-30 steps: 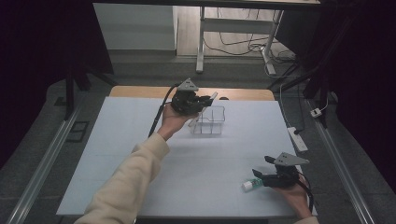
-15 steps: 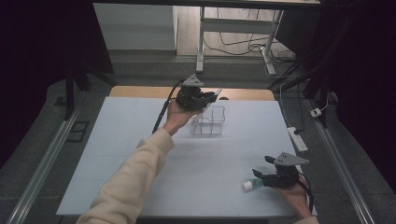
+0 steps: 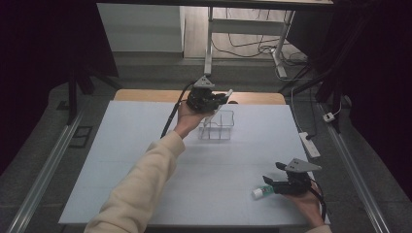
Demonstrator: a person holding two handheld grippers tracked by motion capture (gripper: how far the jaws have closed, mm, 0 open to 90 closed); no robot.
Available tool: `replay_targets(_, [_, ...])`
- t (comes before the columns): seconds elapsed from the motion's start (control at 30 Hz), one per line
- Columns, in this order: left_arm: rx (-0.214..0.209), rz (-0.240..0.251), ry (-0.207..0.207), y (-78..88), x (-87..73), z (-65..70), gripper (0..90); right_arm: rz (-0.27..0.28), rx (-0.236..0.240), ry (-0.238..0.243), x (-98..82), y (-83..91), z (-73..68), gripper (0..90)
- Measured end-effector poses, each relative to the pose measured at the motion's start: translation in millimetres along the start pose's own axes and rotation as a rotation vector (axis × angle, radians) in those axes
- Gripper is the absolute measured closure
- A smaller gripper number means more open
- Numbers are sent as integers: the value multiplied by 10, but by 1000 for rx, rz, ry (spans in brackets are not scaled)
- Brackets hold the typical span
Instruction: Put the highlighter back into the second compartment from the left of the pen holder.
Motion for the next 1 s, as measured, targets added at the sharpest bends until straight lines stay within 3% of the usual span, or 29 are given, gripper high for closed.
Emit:
replay_targets(0.53, [27, 18, 42, -254, 82, -143, 781, 7, 0, -3, 6, 7, 9, 236])
replay_targets(0.7, [44, 24, 42, -297, 108, -178, 780, 9, 3, -4, 9, 8, 10, 236])
replay_targets(1.0, [58, 58, 79, -342, 144, -260, 778, 6, 4, 0, 6, 6, 5, 237])
Point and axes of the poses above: each handheld gripper's, and its own axes: y roughly backward along the jaws, x roughly out of its top, z roughly to its right, the point moved 10 cm from there along -y, roughly forward along the jaws, and after that the axes turned 14 degrees about -z, right-handed, at the moved point
